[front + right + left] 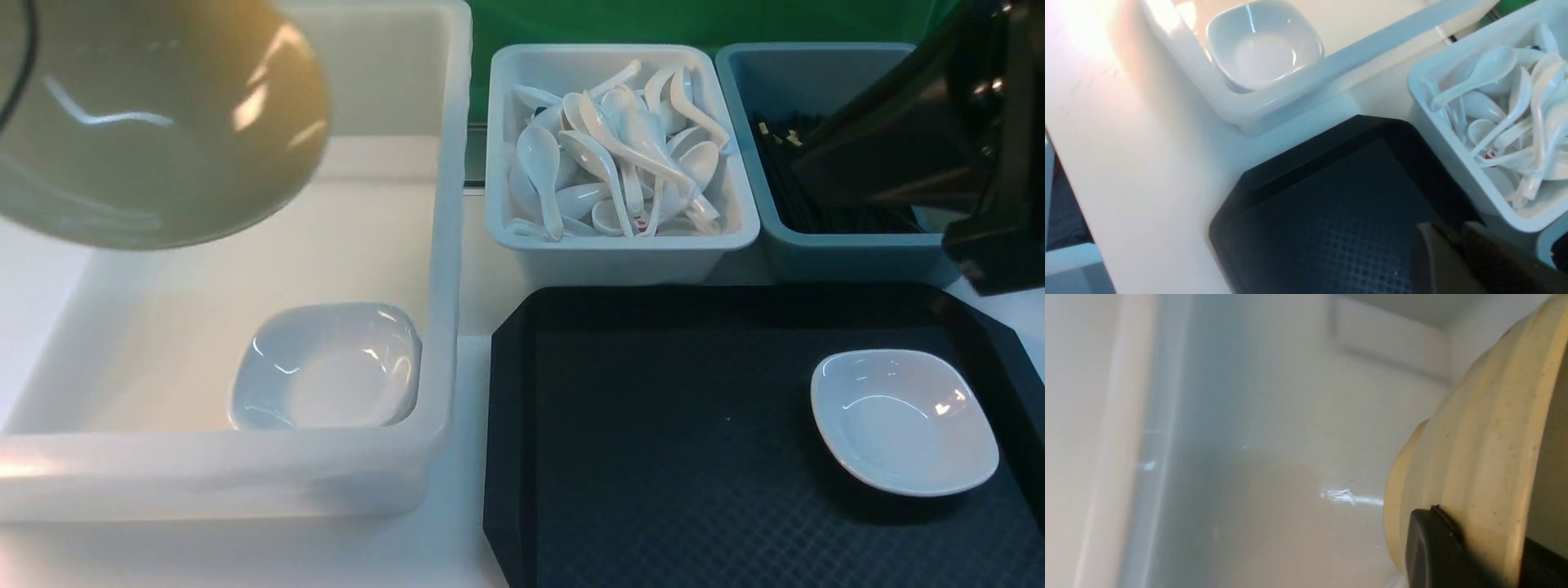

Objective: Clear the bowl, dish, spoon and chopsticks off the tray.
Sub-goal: Use the left arm to put the noodle bowl into the large storage box on the left

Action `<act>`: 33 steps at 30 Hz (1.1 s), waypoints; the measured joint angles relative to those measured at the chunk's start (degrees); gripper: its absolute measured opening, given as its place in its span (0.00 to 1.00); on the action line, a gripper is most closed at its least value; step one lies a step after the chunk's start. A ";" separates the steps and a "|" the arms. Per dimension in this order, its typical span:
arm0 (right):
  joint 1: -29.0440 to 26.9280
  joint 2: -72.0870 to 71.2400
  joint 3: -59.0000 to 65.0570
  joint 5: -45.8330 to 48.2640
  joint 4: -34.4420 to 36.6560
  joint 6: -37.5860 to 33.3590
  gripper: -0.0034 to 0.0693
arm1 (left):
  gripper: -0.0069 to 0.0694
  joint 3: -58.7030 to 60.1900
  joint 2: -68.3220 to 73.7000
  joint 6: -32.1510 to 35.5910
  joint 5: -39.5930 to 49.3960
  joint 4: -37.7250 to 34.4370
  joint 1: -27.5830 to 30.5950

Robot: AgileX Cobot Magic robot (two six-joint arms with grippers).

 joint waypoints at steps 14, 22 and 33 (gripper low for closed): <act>0.11 2.52 0.00 -0.68 -0.64 -1.33 0.20 | 0.09 21.43 5.09 8.22 -24.53 -2.86 -2.98; 0.11 2.65 0.00 1.10 -0.71 -1.46 0.21 | 0.26 21.82 6.62 8.66 -26.38 4.47 -3.63; 0.11 2.65 0.00 3.32 -1.52 -1.49 0.22 | 0.86 17.64 2.81 4.86 -21.81 9.52 -3.81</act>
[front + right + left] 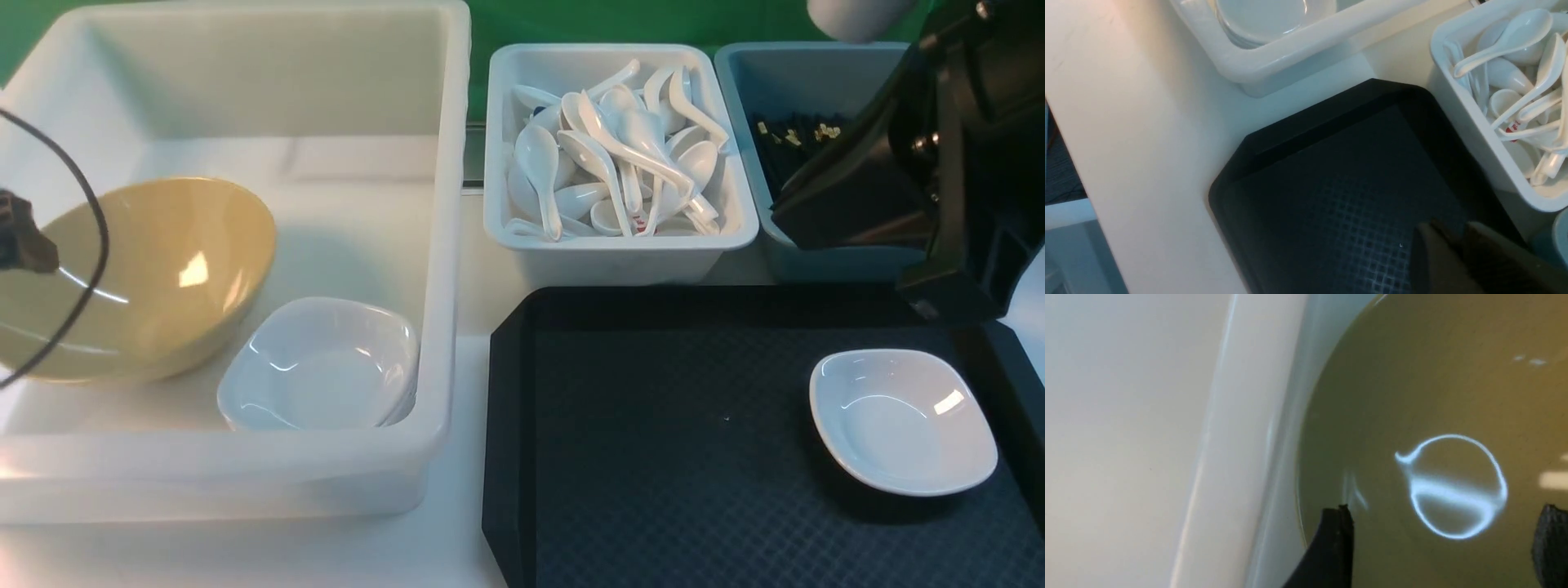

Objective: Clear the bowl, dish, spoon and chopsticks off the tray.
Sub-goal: Use the left arm to grab the plate

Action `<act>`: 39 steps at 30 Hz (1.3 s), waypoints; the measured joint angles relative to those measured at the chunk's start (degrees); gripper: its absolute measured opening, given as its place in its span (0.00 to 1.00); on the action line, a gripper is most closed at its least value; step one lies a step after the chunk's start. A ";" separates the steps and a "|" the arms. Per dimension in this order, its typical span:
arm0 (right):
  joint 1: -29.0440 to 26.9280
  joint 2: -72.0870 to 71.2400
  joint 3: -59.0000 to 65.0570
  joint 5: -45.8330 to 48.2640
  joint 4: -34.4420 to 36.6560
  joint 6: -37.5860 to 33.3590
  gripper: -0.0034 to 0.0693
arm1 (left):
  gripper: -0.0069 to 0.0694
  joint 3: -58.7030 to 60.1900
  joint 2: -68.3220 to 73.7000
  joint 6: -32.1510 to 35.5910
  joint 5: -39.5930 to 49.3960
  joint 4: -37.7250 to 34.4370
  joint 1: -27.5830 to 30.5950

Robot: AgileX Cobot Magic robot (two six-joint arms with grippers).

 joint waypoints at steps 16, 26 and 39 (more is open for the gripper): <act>0.00 -4.45 2.32 2.25 -19.14 18.43 0.23 | 0.79 -20.37 -1.58 -12.41 15.33 4.72 -49.20; 0.00 -22.00 17.50 2.51 -22.49 27.70 0.23 | 0.79 -23.54 20.98 -12.80 -1.49 4.53 -72.52; 0.00 -28.73 25.84 2.82 -22.49 30.46 0.23 | 0.79 -44.57 47.38 -15.29 -5.88 1.73 -76.31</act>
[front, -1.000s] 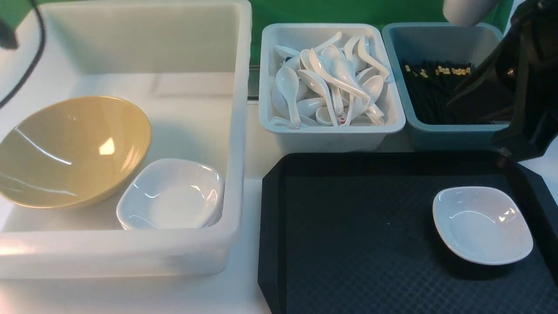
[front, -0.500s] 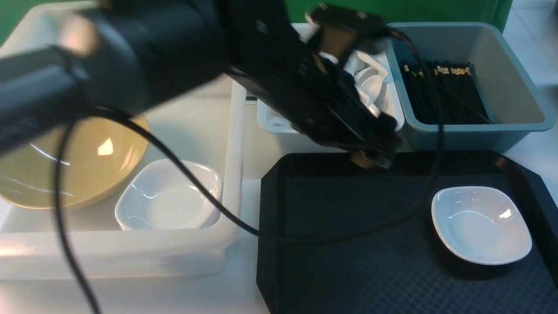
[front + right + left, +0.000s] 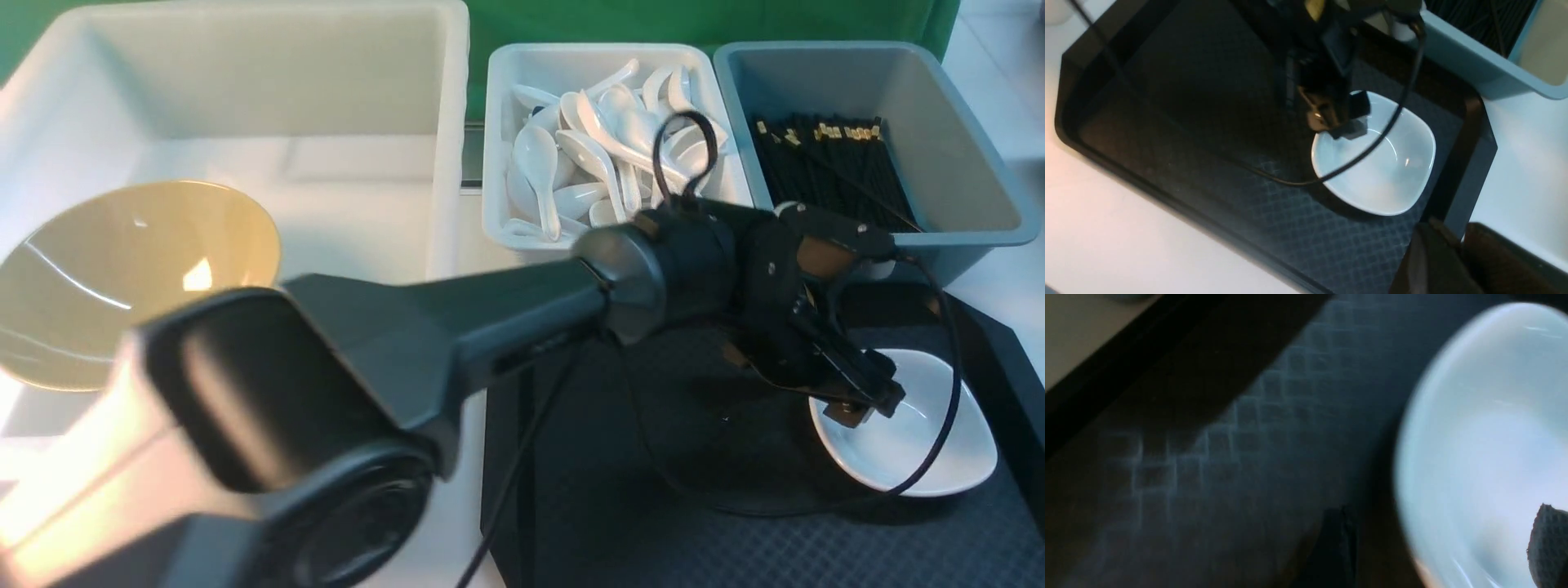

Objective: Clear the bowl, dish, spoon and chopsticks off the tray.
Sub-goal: Use the left arm to grab the plate, then use the left arm to put the plate into the large storage box on the left

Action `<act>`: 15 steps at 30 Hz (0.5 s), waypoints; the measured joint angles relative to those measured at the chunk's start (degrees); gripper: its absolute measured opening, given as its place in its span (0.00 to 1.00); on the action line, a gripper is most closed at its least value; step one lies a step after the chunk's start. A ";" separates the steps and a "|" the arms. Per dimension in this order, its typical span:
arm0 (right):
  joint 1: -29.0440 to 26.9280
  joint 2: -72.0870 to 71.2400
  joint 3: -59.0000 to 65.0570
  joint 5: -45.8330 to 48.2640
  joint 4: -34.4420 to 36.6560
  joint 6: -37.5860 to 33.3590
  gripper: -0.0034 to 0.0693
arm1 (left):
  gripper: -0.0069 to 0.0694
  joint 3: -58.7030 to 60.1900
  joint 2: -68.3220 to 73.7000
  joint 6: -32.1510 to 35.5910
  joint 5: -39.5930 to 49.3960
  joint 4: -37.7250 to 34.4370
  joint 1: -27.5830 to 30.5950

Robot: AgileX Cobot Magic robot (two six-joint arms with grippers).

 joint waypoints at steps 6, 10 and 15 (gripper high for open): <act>0.00 0.00 0.16 -0.04 0.00 -2.73 0.23 | 0.51 -8.10 5.27 -1.82 1.19 -0.92 0.00; 0.00 0.00 0.45 -0.11 0.00 -3.78 0.23 | 0.18 -11.75 5.47 -1.18 6.97 -0.80 0.19; 0.00 0.00 0.45 -0.11 0.00 -3.89 0.23 | 0.10 -15.25 0.71 0.29 17.17 4.21 1.45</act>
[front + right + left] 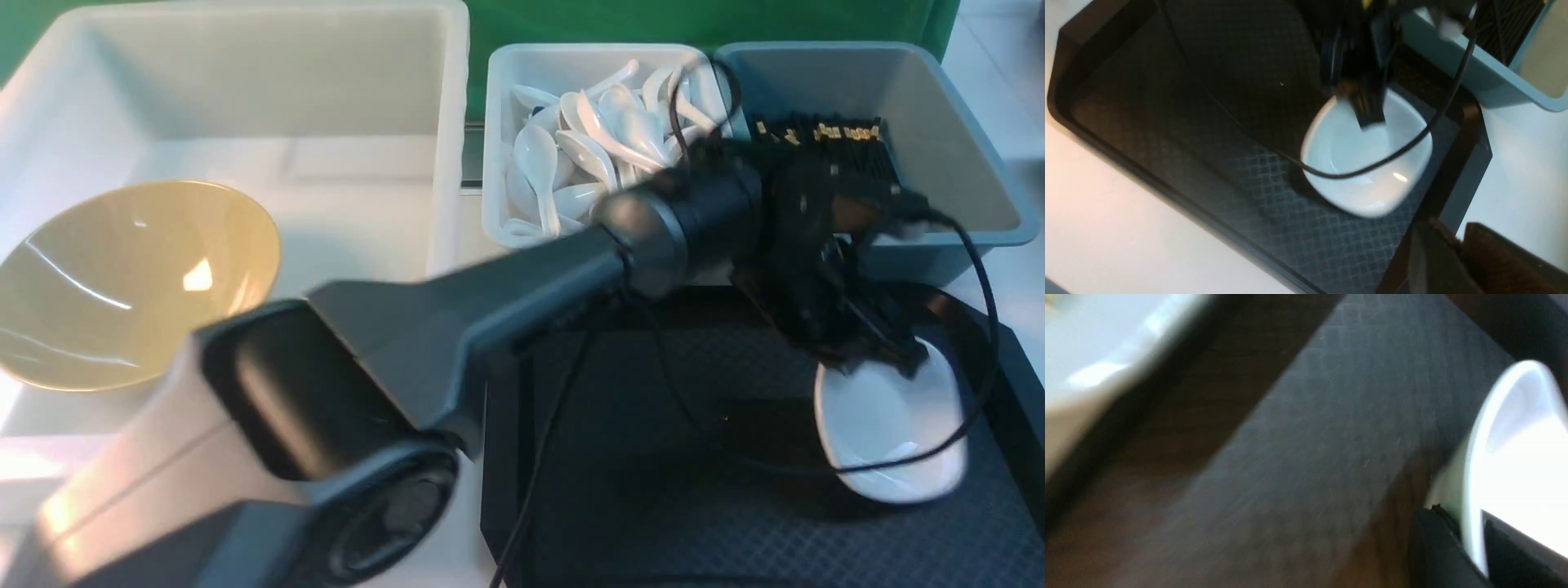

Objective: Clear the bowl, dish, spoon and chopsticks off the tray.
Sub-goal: Use the left arm to put the plate into the large storage box on the left

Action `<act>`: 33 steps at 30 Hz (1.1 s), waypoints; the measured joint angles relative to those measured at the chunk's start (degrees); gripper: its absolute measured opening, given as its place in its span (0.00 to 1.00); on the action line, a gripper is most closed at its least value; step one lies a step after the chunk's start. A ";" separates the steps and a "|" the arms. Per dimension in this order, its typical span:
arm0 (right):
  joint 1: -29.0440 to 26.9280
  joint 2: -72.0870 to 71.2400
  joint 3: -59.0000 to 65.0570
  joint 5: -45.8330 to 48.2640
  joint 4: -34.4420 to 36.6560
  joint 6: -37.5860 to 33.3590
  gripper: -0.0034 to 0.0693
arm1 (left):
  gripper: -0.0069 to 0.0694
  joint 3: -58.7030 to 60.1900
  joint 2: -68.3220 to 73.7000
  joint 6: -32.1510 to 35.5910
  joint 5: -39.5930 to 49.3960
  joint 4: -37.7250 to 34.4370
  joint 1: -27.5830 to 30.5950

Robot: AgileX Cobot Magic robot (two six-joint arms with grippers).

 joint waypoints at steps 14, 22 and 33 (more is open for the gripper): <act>0.30 16.92 -15.60 -3.98 22.60 -16.61 0.21 | 0.09 13.06 -41.53 1.51 17.92 8.42 19.25; 0.30 25.78 -17.15 -9.12 28.97 -22.73 0.18 | 0.09 50.19 -61.94 0.93 7.90 8.01 37.18; 0.30 27.50 -17.17 -10.56 29.44 -23.37 0.18 | 0.10 70.25 -63.35 4.77 -10.37 6.81 40.18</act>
